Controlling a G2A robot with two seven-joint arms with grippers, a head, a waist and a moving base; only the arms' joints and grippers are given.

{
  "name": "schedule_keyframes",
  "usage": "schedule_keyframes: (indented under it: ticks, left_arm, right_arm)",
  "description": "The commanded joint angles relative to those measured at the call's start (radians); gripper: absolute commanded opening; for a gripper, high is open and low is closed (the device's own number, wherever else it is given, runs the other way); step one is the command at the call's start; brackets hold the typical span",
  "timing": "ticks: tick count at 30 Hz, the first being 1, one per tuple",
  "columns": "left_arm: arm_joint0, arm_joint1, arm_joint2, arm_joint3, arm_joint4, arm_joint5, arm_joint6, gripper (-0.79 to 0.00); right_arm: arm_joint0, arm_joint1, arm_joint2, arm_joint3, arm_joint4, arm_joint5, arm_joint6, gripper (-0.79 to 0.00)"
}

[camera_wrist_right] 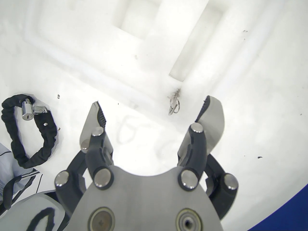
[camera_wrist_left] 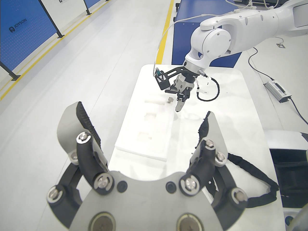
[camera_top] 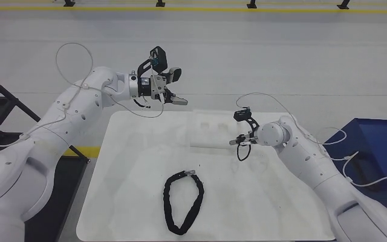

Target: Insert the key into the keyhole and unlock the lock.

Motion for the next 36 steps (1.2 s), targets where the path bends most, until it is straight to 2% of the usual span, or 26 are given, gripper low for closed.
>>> schedule_keyframes:
  ticks: [1,8,16,21,30,32,36]
  left_arm:
    - [0.000,0.000,0.000,0.000,0.000,0.000,0.000,0.000]
    - [0.000,0.000,0.000,0.000,0.000,0.000,0.000,0.000]
    - [0.000,0.000,0.000,0.000,0.000,0.000,0.000,0.000]
    - [0.000,0.000,0.000,0.000,0.000,0.000,0.000,0.000]
    - [0.000,0.000,0.000,0.000,0.000,0.000,0.000,0.000]
    - [0.000,0.000,0.000,0.000,0.000,0.000,0.000,0.000]
    - [0.000,0.000,0.000,0.000,0.000,0.000,0.000,0.000]
  right_arm:
    - [0.002,-0.004,-0.001,0.008,-0.004,0.008,0.002,-0.409]
    - [0.009,-0.018,-0.003,0.034,-0.027,0.031,0.007,-0.434]
    - [0.007,-0.033,0.006,0.077,-0.033,0.050,-0.023,-0.533]
    - [0.010,-0.044,0.005,0.099,-0.041,0.042,-0.024,-0.668]
    - [0.017,-0.069,0.000,0.159,-0.037,0.035,-0.029,-0.711]
    - [0.020,-0.075,0.000,0.172,-0.036,0.032,-0.031,-0.785]
    - [0.033,-0.084,0.001,0.189,-0.041,0.032,-0.027,-0.785]
